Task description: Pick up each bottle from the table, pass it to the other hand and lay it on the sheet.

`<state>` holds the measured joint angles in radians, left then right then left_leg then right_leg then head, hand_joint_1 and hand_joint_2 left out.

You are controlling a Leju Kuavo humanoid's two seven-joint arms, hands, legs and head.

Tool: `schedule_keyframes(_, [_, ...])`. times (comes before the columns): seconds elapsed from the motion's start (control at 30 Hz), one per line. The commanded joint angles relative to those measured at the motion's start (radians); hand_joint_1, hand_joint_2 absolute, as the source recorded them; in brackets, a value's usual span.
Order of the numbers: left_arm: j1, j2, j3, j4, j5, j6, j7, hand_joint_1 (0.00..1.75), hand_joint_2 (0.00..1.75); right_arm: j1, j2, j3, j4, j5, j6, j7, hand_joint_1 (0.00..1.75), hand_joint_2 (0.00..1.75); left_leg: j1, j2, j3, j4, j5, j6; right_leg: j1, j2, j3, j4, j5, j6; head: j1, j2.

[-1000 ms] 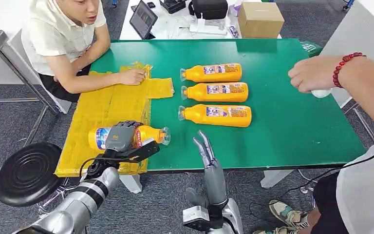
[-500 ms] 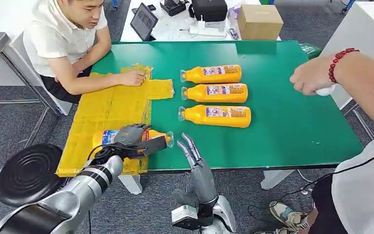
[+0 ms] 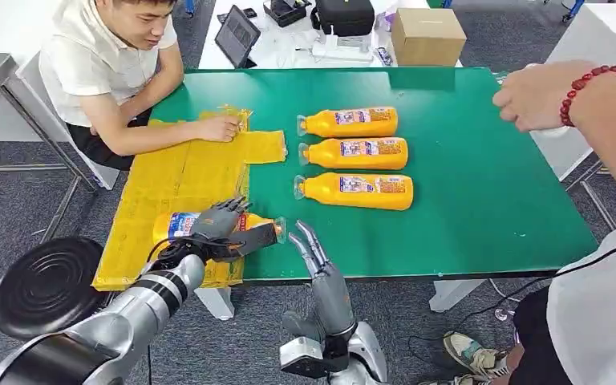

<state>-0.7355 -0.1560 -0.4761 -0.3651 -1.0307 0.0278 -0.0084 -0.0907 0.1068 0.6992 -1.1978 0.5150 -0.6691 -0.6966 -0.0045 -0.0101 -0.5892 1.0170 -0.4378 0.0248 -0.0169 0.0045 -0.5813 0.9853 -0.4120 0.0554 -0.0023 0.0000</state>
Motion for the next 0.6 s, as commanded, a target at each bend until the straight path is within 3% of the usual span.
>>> schedule_keyframes(0.03, [0.006,-0.013,0.02,0.094,0.022,-0.077,0.002,0.0,1.75,-0.058,-0.014,0.049,0.102,-0.017,-0.026,-0.002,0.0,0.0,0.001,0.004,0.003,-0.002,0.0,-0.002,0.001,0.002,0.002,-0.003,0.001,-0.002,0.0,0.0])
schedule_keyframes(0.2, [0.015,-0.032,0.052,0.067,0.071,-0.013,-0.072,0.0,1.75,-0.046,-0.016,0.042,0.091,-0.015,-0.029,-0.002,0.0,0.0,0.0,0.002,0.003,-0.002,0.0,-0.001,0.001,0.001,0.003,-0.002,0.0,-0.001,0.0,0.0])
schedule_keyframes(0.33, [0.025,-0.06,0.176,0.015,0.221,0.067,-0.149,0.0,1.75,-0.029,-0.017,0.036,0.046,-0.005,-0.029,-0.002,0.0,0.0,0.0,0.0,0.002,-0.001,0.0,-0.001,0.001,-0.001,0.002,-0.001,0.0,-0.002,0.0,0.0])
schedule_keyframes(0.43, [0.026,-0.064,0.221,0.007,0.278,0.058,-0.175,0.0,1.75,-0.025,-0.017,0.036,0.03,0.002,-0.029,-0.002,0.0,0.0,0.001,0.001,0.001,0.0,0.0,-0.001,0.001,0.0,0.001,-0.001,0.0,-0.002,0.0,0.0])
schedule_keyframes(0.5, [0.037,-0.077,0.34,-0.009,0.439,0.023,-0.237,0.0,1.75,-0.011,-0.018,0.028,-0.011,0.013,-0.029,-0.002,0.0,0.0,0.001,0.001,0.001,-0.001,0.0,-0.001,0.001,-0.001,0.001,-0.001,0.0,-0.002,0.0,0.0])
schedule_keyframes(0.6, [0.054,-0.075,0.352,-0.038,0.488,0.012,-0.288,0.0,1.75,0.01,-0.018,0.007,-0.032,0.038,-0.029,-0.002,0.0,0.0,0.0,0.0,0.001,0.0,0.0,-0.001,0.001,-0.001,0.0,0.0,0.0,-0.002,0.0,0.0])
